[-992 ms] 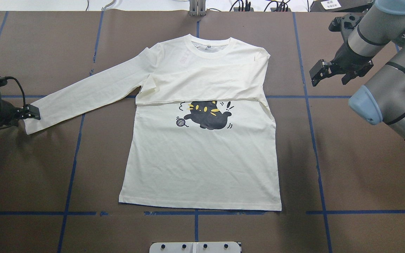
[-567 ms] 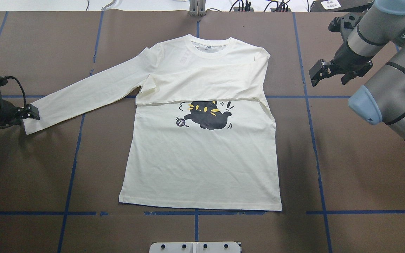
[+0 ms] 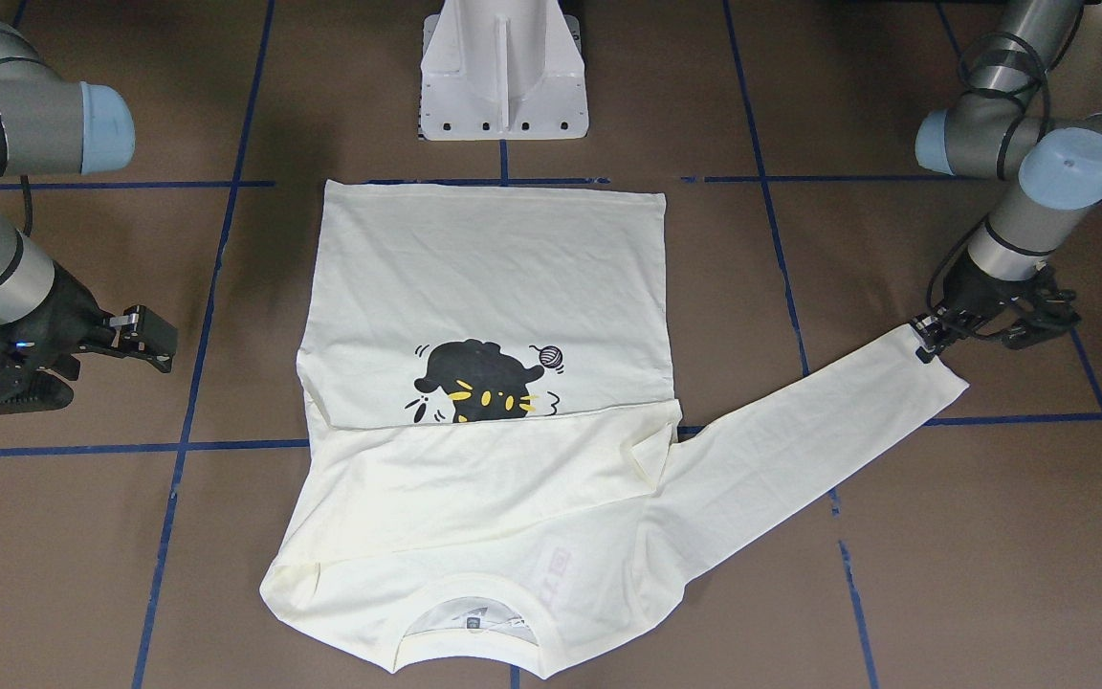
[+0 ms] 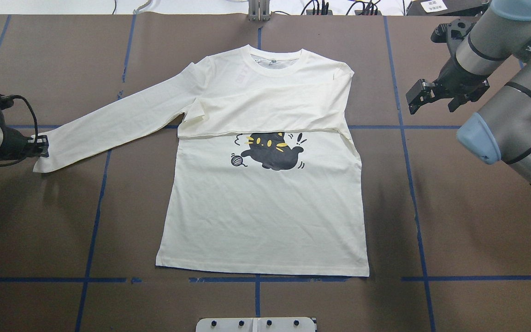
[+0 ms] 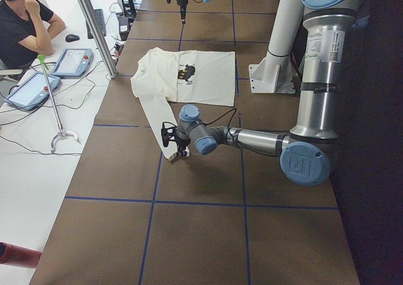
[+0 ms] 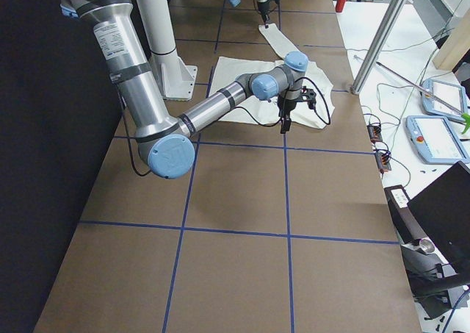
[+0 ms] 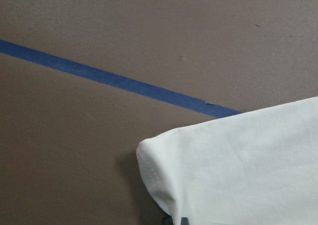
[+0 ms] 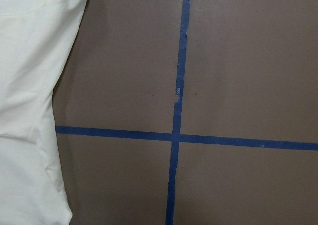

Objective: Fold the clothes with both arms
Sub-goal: 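Fold the held sleeve across the chest with the left gripper, release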

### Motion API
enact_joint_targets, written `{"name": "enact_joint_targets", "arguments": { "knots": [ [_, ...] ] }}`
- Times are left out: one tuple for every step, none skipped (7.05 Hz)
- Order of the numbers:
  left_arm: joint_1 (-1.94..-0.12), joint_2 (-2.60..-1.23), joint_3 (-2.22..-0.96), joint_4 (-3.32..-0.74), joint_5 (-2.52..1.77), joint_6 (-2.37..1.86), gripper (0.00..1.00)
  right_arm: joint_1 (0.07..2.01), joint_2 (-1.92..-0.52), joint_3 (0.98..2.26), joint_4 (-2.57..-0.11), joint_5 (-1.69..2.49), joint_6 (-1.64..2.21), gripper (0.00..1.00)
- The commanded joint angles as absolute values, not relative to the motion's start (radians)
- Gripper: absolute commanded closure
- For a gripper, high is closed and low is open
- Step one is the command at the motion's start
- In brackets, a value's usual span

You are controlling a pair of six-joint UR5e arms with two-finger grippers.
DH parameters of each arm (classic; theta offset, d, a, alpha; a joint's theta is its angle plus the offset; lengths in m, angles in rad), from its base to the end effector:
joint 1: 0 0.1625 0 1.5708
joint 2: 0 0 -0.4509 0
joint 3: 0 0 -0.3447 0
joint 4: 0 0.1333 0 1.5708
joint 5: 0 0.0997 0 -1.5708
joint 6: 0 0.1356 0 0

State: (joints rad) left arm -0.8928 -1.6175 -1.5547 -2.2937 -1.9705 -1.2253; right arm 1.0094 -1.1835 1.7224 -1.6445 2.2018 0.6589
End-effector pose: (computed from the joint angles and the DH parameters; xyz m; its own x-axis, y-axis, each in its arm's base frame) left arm 0.2658 -0.4584 0.6252 0.6168 -0.2685 -0.7399 0.3630 0.9311 -0.0353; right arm -0.2766 -0.5400 0.4562 0.7203 -0.0538 0.6915 0.0440 0.9985 0.0319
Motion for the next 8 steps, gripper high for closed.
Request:
{"name": "enact_joint_targets", "arguments": {
  "knots": [
    [-0.893, -1.659, -1.616, -2.226, -1.971, -1.224, 1.0, 1.011, -1.196, 1.723, -1.644, 2.201, 0.654, 0.0],
    [-0.894, -1.748, -1.659, -2.083, -1.967, -1.22, 1.0, 1.025, -1.215, 1.727, -1.644, 2.204, 0.646, 0.0],
    [-0.896, -1.85, -1.667, -1.974, -1.962, -1.22, 1.0, 1.044, -1.239, 1.732, -1.643, 2.212, 0.62, 0.0],
    [-0.896, -1.965, -1.664, -1.868, -1.965, -1.218, 1.0, 1.069, -1.291, 1.755, -1.643, 2.215, 0.573, 0.0],
    [-0.896, -2.082, -1.66, -1.78, -1.967, -1.218, 1.0, 1.095, -1.346, 1.779, -1.643, 2.218, 0.534, 0.0],
    [-0.893, -2.185, -1.667, -1.731, -1.971, -1.219, 1.0, 1.123, -1.402, 1.793, -1.625, 2.223, 0.499, 0.0],
    [-0.891, -2.306, -1.667, -1.708, -1.976, -1.226, 1.0, 1.138, -1.461, 1.79, -1.544, 2.246, 0.5, 0.0],
    [-0.89, -2.435, -1.661, -1.656, -2.011, -1.248, 1.0, 1.15, -1.473, 1.784, -1.514, 2.267, 0.505, 0.0]
  ]
}}
